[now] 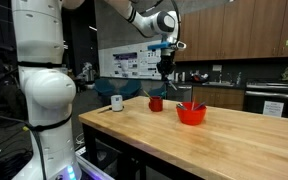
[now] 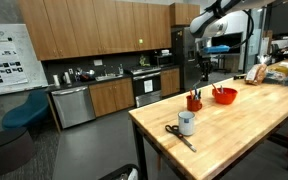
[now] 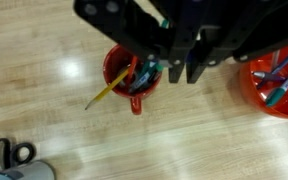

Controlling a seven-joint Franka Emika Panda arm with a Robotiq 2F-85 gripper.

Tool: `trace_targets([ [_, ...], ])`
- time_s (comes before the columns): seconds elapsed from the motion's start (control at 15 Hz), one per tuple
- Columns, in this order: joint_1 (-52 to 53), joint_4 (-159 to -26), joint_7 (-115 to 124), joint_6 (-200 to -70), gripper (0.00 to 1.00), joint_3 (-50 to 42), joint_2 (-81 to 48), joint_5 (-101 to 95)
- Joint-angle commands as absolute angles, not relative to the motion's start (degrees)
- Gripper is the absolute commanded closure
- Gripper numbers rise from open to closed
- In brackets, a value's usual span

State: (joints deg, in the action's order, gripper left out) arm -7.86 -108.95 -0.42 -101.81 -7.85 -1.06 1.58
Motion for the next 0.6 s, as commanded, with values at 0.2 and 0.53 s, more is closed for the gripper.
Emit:
trace_targets([
  [0.2, -10.8, -103.1, 0.4, -96.1, 0.97, -10.8, -3.3, -0.1],
  [0.53, -12.4, -100.7, 1.7, -94.5, 0.97, -12.6, -6.1, -1.2],
])
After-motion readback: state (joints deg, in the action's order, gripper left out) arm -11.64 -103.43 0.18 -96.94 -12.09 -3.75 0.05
